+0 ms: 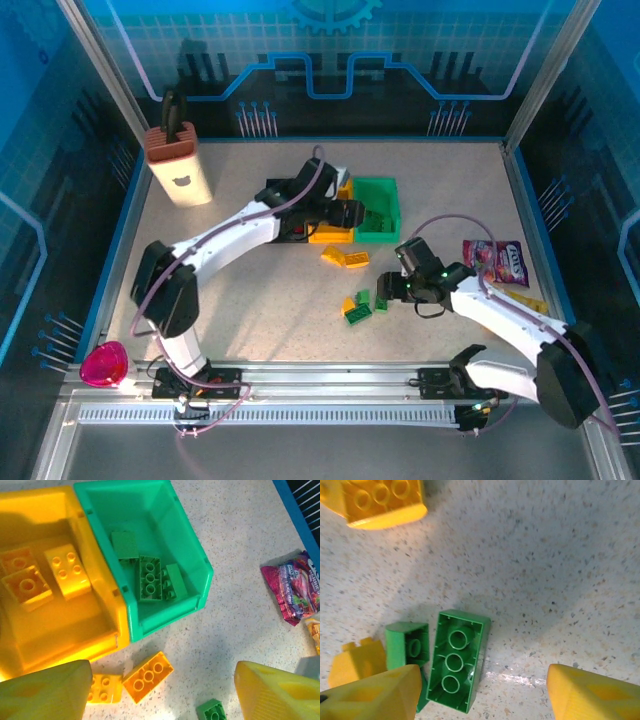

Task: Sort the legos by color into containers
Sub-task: Pick up the lego from the bottom-center of the table.

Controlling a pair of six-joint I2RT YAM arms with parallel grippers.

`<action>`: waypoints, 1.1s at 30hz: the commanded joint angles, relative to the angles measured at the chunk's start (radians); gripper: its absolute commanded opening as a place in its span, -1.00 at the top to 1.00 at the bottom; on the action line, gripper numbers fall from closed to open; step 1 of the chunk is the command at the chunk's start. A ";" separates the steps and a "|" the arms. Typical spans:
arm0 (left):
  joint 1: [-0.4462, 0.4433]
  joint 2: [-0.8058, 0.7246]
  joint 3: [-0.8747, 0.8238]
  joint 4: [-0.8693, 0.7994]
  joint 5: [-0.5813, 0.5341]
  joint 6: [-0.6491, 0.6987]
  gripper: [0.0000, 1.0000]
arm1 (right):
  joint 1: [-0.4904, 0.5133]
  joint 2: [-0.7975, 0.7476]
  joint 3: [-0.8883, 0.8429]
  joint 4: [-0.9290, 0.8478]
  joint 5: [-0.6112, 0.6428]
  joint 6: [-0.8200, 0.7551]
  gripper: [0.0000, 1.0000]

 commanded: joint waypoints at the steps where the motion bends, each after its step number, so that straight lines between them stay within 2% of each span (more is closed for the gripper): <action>1: -0.008 -0.082 -0.148 0.107 -0.033 -0.049 -0.50 | 0.035 0.047 0.012 0.009 0.037 0.045 -0.32; 9: -0.009 -0.237 -0.386 0.148 -0.080 -0.075 -0.49 | 0.093 0.155 0.050 0.022 0.057 0.082 -0.28; 18: -0.030 -0.339 -0.501 0.143 -0.099 -0.094 -0.48 | 0.107 0.267 0.104 0.028 0.074 0.100 -0.28; 22: -0.066 -0.380 -0.553 0.127 -0.130 -0.097 -0.48 | 0.104 0.336 0.129 0.058 0.032 0.097 -0.27; 25: -0.089 -0.422 -0.608 0.133 -0.151 -0.115 -0.48 | 0.104 0.366 0.147 0.065 0.035 0.095 -0.15; 28: -0.093 -0.452 -0.668 0.158 -0.164 -0.141 -0.47 | 0.085 0.384 0.153 0.075 0.034 0.096 0.09; 33: -0.097 -0.460 -0.665 0.137 -0.162 -0.141 -0.47 | 0.074 0.389 0.201 0.050 0.032 0.063 0.29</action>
